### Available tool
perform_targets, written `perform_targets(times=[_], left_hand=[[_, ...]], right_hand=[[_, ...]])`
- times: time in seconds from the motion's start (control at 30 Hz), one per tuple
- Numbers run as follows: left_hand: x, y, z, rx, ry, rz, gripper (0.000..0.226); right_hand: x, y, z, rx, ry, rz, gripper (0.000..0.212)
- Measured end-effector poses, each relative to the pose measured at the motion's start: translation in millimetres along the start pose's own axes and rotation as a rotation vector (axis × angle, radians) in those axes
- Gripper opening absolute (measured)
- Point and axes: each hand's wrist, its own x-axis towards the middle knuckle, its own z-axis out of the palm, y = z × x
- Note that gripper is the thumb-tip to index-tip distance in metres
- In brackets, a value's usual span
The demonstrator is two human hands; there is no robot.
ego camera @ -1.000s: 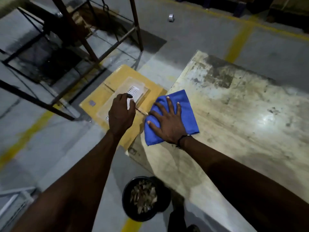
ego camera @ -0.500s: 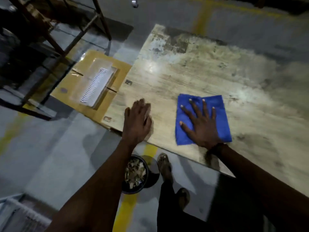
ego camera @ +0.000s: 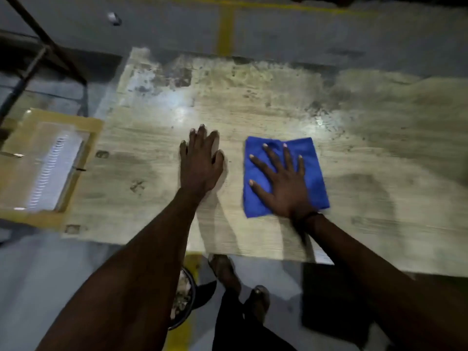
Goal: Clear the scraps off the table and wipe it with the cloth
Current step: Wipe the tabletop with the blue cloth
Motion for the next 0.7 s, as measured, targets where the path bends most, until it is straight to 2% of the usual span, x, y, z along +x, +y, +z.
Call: perform_targets(times=[0.07, 0.17, 0.3, 0.4, 0.53, 0.7], left_hand=[[6.6, 18.8, 11.0, -0.028, -0.028, 0.034, 0.066], [15.8, 37.0, 23.5, -0.006, 0.012, 0.019, 0.06], [20.9, 45.7, 32.4, 0.087, 0.08, 0.005, 0.061], [19.5, 46.5, 36.5, 0.107, 0.125, 0.002, 0.06], [22.6, 48.7, 30.6, 0.073, 0.137, -0.008, 0.06], [24.0, 48.2, 29.1, 0.036, 0.107, -0.006, 0.059]], right_hand=[[-15.6, 45.0, -15.1, -0.032, 0.009, 0.113, 0.067], [8.1, 91.5, -27.8, -0.053, 0.004, 0.278, 0.068], [65.1, 87.0, -16.8, -0.005, 0.006, 0.379, 0.071], [69.0, 50.5, -4.5, -0.039, -0.017, 0.31, 0.072], [21.1, 4.7, -12.3, -0.012, -0.044, 0.152, 0.07], [-2.8, -2.2, -28.4, 0.067, -0.135, 0.135, 0.069]])
